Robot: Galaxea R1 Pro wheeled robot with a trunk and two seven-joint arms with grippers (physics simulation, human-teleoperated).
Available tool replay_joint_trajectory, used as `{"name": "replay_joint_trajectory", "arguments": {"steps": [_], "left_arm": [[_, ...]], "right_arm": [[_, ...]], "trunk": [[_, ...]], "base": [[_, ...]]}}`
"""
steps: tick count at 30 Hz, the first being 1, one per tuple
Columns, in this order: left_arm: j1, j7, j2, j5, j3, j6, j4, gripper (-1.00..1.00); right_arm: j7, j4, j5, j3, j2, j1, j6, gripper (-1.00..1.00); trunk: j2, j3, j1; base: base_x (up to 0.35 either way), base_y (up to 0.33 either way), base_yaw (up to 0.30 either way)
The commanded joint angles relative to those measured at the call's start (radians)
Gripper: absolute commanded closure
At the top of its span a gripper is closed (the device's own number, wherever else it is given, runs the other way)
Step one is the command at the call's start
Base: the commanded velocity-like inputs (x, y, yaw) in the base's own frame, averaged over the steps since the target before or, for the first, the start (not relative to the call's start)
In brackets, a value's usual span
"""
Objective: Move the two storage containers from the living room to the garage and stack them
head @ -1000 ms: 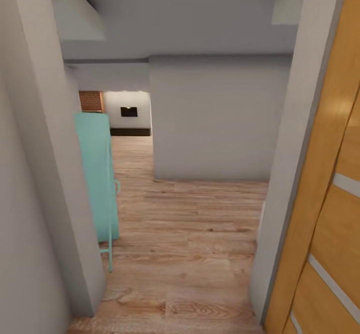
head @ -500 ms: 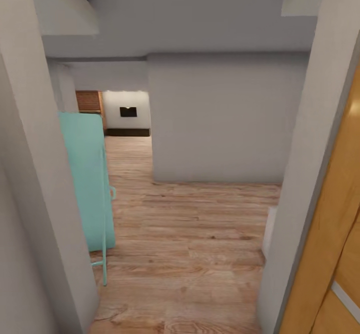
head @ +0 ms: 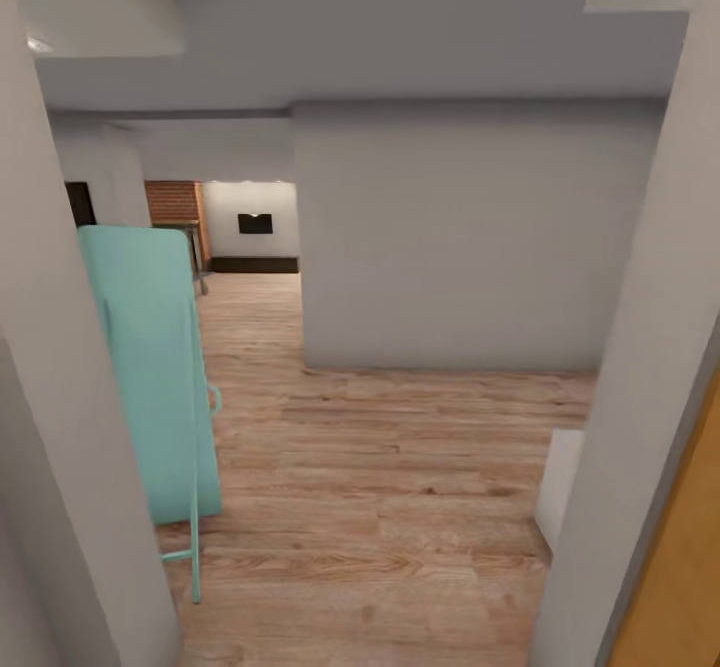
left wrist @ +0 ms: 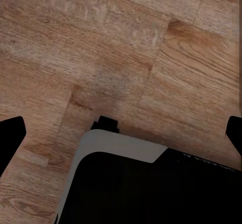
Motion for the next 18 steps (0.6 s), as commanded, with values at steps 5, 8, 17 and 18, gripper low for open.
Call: {"name": "replay_joint_trajectory", "arguments": {"steps": [5,8,17,18], "left_arm": [[-0.001,0.003,0.0,0.007,-0.009,-0.002,0.0,-1.0],[-0.001,0.003,0.0,0.007,-0.009,-0.002,0.0,-1.0],[-0.001,0.003,0.0,0.007,-0.009,-0.002,0.0,-1.0],[-0.001,0.003,0.0,0.007,-0.008,-0.002,0.0,-1.0]], "right_arm": [[-0.006,0.003,0.011,-0.008,0.001,-0.001,-0.005,-1.0],[-0.005,0.003,0.011,-0.008,0.0,-0.001,-0.005,-1.0],[-0.005,0.003,0.011,-0.008,0.0,-0.001,-0.005,-1.0],[-0.005,0.003,0.011,-0.008,0.0,-0.001,-0.005,-1.0]], "trunk": [[-0.001,-0.001,0.001],[-0.001,-0.001,0.001],[-0.001,-0.001,0.001],[-0.001,-0.001,0.001]], "base": [[0.323,0.0,0.0],[0.323,0.0,0.0],[0.323,0.0,0.0],[0.323,0.0,0.0]]}}
